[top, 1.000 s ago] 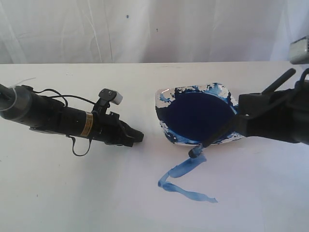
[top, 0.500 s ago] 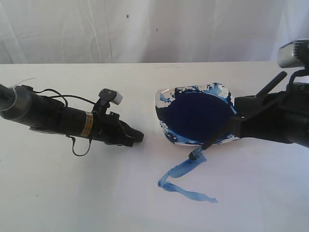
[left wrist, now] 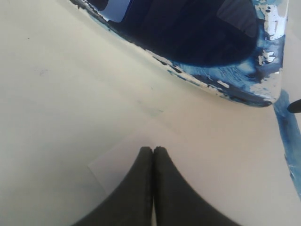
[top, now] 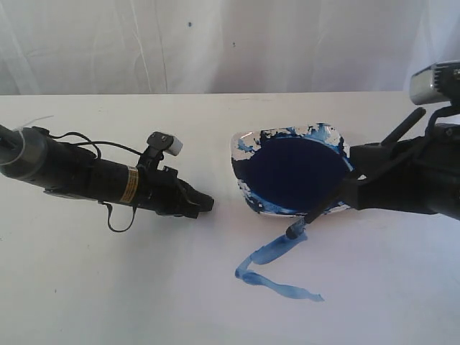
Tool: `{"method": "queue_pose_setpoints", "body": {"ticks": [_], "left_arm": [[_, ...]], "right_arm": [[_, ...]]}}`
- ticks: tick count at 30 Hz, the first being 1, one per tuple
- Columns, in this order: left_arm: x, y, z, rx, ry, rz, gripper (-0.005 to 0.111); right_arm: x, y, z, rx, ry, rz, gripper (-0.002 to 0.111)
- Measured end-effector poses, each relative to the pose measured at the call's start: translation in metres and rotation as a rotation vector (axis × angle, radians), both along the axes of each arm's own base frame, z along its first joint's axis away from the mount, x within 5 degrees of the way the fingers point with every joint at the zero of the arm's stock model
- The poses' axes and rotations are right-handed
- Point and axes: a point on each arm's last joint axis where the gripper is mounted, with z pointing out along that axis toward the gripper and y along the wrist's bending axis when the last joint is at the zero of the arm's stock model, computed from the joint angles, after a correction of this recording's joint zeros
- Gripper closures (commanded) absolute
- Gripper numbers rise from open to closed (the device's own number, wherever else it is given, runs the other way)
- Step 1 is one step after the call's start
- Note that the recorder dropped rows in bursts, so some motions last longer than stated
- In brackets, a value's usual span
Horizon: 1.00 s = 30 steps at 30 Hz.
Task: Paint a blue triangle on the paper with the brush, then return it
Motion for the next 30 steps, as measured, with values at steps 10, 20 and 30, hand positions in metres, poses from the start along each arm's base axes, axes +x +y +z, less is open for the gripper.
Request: {"method": "queue_pose_setpoints", "body": {"ticks": [10, 20, 30], "left_arm": [[0.0, 0.0, 0.0, 0.0, 0.0, 0.0, 0.107], [0.0, 0.0, 0.0, 0.0, 0.0, 0.0, 0.107], [0.0, 0.0, 0.0, 0.0, 0.0, 0.0, 0.107]], "right_arm": [[0.0001, -0.0008, -0.0008, -0.056, -0.026, 0.019, 0.108], [0.0003, -0.0014, -0.0032, -0.1, -0.027, 0.029, 0.108], [-0.0049, -0.0063, -0.0055, -0.108, 0.063, -0.003, 0.108]]}}
